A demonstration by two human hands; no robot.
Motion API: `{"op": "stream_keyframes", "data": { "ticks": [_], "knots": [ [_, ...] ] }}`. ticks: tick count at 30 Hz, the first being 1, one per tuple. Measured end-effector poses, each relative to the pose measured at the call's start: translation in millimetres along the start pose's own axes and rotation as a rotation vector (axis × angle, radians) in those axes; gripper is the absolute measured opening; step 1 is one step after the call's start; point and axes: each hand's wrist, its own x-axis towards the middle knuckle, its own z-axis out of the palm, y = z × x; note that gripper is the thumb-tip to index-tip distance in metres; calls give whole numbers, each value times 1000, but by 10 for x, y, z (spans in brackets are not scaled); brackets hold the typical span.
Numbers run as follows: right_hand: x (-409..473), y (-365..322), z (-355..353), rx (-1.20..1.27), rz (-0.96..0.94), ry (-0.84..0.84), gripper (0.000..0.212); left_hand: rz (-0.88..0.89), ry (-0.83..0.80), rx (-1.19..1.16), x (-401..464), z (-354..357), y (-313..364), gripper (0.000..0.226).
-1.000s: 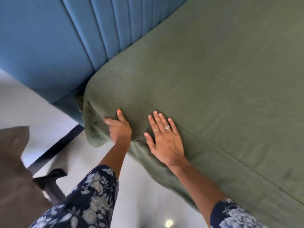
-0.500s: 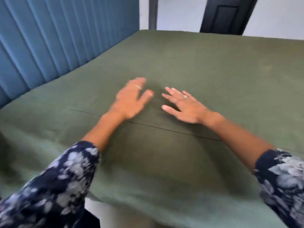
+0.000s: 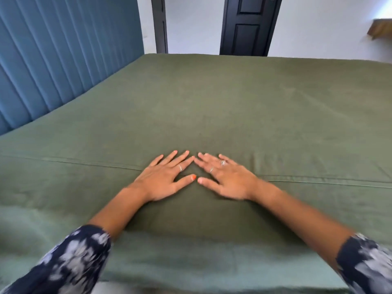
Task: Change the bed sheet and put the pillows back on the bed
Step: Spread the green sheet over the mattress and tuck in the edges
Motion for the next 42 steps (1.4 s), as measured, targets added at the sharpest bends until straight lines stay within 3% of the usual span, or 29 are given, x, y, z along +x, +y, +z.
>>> {"op": "stream_keyframes", "data": {
  "ticks": [2,6,8,10,13,15,17,23,27,31,33,35,39,42],
  "knots": [
    [-325,-230,-8,22,-60,12,88,38,10,7,-265,28,40,100],
    [-929,-516,-85,223,-175,-18,77,64,-28,-41,-484,-37,205,102],
    [-1181,-380,-230,514,-111,-31,64,85,-73,-123,-393,-158,391,112],
    [-1333,49,-381,580,47,113,58,161,-40,-208,-170,-299,683,107],
    [-1582,949,-501,271,400,237,83,316,51,-256,323,-425,1342,77],
    [-1752,1340,-384,138,572,197,114,399,44,-256,548,-367,1796,67],
    [-1926,1465,-136,104,645,122,128,464,-3,-201,617,-170,2146,65],
    [-2373,1036,133,47,576,129,105,593,31,7,353,163,2227,66],
    [-2725,645,315,27,491,263,72,734,66,122,159,223,2158,80],
    [-3022,360,228,426,447,383,51,836,6,-10,6,182,2016,68],
    [-3020,308,59,585,516,477,42,779,15,-248,-69,119,1882,58],
    [-2873,294,-80,583,551,548,33,663,114,-363,-142,51,1691,56],
    [-2144,156,-192,538,364,544,25,437,234,-255,-348,-71,1168,63],
    [-1443,1,-231,486,209,455,27,229,257,-121,-509,-31,831,52]
  ]
}}
